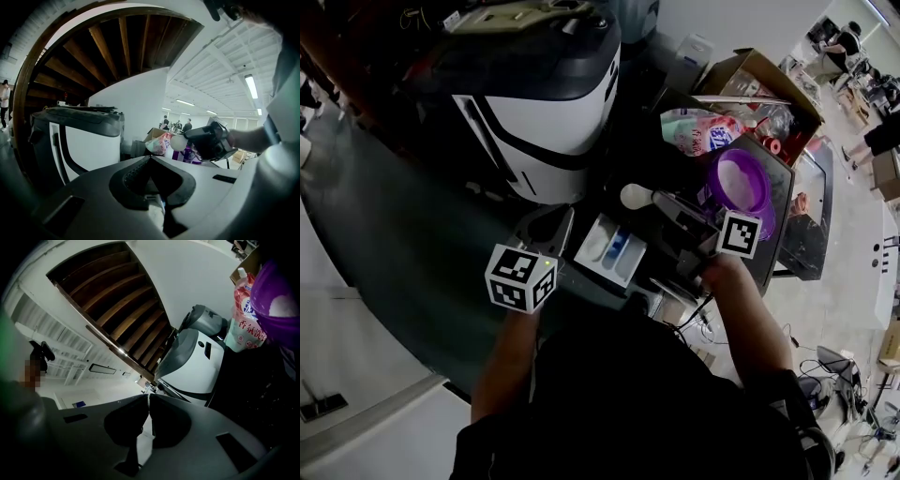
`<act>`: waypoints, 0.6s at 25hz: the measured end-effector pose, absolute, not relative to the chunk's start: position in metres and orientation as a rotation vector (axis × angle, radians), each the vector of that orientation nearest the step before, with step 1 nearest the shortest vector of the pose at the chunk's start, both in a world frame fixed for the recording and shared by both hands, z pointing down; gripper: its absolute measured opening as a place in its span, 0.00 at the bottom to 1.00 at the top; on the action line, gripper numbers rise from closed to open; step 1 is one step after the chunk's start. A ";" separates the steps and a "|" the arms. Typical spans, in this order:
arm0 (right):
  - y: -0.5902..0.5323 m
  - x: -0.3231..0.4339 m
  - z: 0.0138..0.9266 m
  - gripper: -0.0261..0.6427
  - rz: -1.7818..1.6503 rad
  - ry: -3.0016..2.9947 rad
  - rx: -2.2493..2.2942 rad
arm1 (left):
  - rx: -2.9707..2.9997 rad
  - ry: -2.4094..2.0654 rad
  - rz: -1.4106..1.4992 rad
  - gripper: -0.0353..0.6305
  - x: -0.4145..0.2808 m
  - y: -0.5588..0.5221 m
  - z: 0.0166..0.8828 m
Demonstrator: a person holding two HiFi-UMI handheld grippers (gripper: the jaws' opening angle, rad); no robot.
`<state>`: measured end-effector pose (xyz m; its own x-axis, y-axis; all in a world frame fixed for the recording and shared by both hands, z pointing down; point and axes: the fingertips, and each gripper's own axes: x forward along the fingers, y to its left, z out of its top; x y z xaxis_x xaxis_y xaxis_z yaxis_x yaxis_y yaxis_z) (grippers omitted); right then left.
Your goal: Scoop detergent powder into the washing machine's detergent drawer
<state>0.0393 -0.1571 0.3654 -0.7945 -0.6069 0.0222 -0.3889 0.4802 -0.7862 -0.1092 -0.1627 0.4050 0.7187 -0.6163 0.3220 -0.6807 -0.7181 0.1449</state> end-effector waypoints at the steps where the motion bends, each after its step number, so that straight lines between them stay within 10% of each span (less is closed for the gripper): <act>1: -0.156 0.036 0.368 0.07 -1.217 2.466 -0.847 | 2.671 -1.025 0.369 0.06 -0.111 -0.162 0.406; 15: -0.143 0.009 0.406 0.07 -1.279 2.469 -0.890 | 2.640 -0.992 0.361 0.06 -0.120 -0.156 0.429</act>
<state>0.0094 -0.1433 0.4056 -0.7918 -0.6058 0.0778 -0.4130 0.4372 -0.7989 -0.1197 -0.1556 0.4290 0.7304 -0.5964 0.3329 -0.6709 -0.7177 0.1864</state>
